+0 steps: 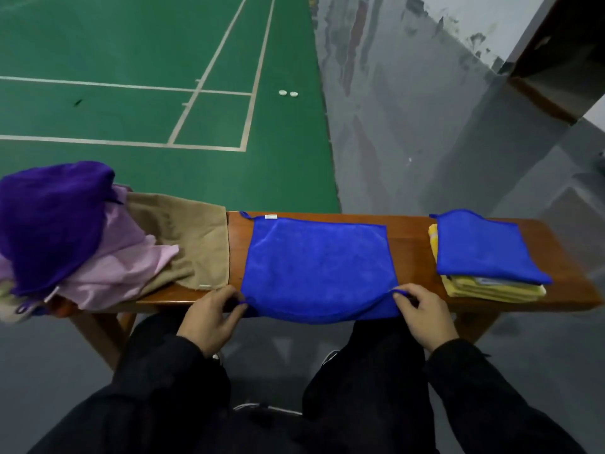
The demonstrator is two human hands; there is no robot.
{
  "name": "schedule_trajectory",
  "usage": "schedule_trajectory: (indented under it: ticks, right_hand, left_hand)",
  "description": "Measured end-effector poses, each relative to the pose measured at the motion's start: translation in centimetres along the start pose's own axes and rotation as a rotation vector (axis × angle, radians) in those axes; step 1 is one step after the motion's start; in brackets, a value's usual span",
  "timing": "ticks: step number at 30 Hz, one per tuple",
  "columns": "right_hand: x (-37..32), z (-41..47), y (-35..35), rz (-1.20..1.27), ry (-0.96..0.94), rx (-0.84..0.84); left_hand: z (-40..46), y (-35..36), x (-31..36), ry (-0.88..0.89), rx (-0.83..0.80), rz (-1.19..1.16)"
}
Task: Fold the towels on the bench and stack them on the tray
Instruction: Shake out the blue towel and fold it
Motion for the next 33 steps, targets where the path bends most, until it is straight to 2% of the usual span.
schedule_trajectory:
  ticks: [6,11,18,25,33]
  right_hand:
    - [-3.0,5.7,-1.4,0.002,-0.002,0.123]
    - [-4.5,11.4,-2.0,-0.071,0.041,0.248]
    - [-3.3,16.3,0.3,-0.147,0.135,0.209]
    - [-1.7,18.2,1.9,-0.170,0.159,0.212]
    - [-1.9,20.0,3.0,-0.288,0.063,0.224]
  left_hand:
    - [6.8,-1.7,0.1,-0.131,0.074,-0.181]
    - [14.4,-2.4,0.4,-0.187,0.080,-0.113]
    - [19.9,-0.2,-1.3,-0.266,0.009,0.022]
    - [21.5,0.7,-3.0,-0.301,0.044,0.065]
    - [22.3,1.6,-3.8,-0.290,0.109,0.080]
Point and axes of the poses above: each hand's wrist, its own z-axis towards the middle knuckle, its own y-axis out of the palm, x = y × z, the point moved 9 cm from there along z, towards the middle knuckle, and after that the axes turned 4 degrees about z, right-handed, at the moved point
